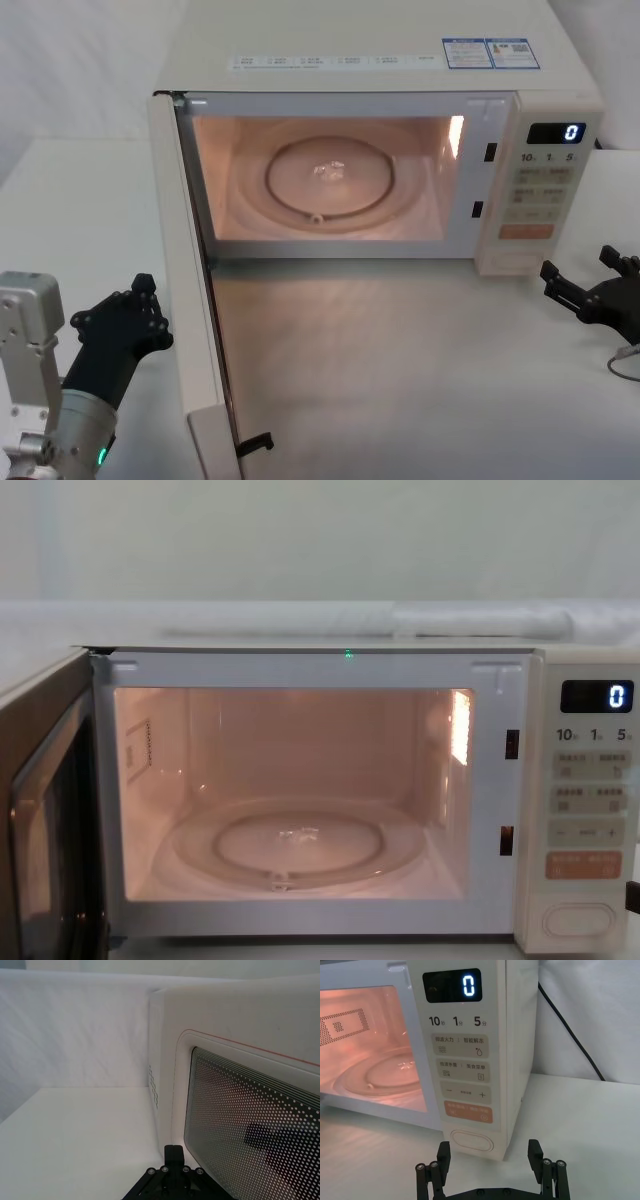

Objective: Press the button to open the microwave door with one hand; close the microwave door with the other hand.

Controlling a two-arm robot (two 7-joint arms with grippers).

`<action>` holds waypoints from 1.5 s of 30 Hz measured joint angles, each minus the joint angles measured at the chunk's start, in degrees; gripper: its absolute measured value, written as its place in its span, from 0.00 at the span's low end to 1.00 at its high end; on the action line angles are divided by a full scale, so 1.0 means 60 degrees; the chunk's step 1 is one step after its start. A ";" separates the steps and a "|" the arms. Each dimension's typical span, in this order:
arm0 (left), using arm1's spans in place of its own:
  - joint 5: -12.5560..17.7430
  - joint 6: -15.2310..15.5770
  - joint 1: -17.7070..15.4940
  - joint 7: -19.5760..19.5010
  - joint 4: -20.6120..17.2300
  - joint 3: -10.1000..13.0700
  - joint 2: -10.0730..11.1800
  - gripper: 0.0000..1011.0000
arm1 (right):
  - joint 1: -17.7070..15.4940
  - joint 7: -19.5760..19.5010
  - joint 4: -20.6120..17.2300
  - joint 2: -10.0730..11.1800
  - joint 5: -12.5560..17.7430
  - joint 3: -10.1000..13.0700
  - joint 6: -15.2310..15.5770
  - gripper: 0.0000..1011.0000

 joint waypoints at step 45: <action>-0.2151 0.0043 0.1160 -0.3400 -0.2091 -0.1870 0.1966 0.00 | 0.0000 0.0000 0.0000 0.0000 0.0000 0.0000 0.0000 0.99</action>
